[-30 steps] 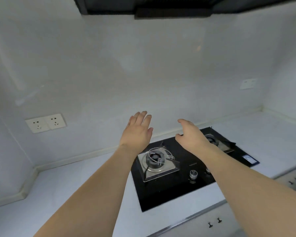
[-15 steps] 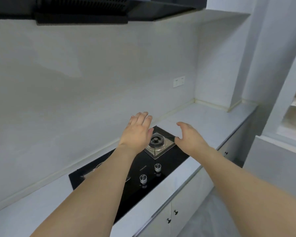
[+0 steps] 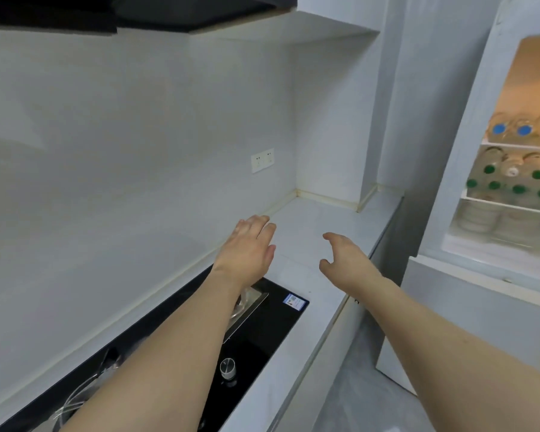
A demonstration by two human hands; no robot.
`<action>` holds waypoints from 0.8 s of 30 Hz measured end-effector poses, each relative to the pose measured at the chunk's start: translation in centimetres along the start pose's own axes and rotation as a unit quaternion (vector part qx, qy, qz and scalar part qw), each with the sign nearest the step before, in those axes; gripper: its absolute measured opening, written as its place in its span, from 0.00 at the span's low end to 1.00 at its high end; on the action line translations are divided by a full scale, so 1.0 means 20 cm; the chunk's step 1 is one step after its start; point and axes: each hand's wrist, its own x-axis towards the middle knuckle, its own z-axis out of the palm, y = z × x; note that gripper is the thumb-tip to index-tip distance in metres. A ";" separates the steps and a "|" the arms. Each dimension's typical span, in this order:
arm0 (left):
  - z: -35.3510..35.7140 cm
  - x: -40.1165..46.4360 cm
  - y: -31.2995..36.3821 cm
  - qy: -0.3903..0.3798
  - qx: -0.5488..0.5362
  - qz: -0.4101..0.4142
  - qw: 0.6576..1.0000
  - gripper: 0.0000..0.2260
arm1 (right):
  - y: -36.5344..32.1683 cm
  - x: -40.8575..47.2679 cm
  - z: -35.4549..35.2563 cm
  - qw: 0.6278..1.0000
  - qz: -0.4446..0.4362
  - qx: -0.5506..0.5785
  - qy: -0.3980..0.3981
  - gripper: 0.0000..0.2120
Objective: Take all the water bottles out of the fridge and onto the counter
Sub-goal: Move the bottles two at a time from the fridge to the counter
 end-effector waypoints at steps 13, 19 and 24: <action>0.51 0.83 0.42 -0.027 -0.102 0.099 0.990 0.20 | 0.66 0.35 -0.35 0.991 0.122 -0.043 0.023 0.28; 0.67 1.11 0.79 -0.041 -0.109 0.133 0.984 0.19 | 1.08 0.39 -0.54 0.986 0.159 -0.030 0.043 0.26; 0.72 1.49 1.20 -0.027 -0.135 0.148 0.979 0.19 | 1.47 0.45 -0.88 0.980 0.177 -0.025 0.084 0.28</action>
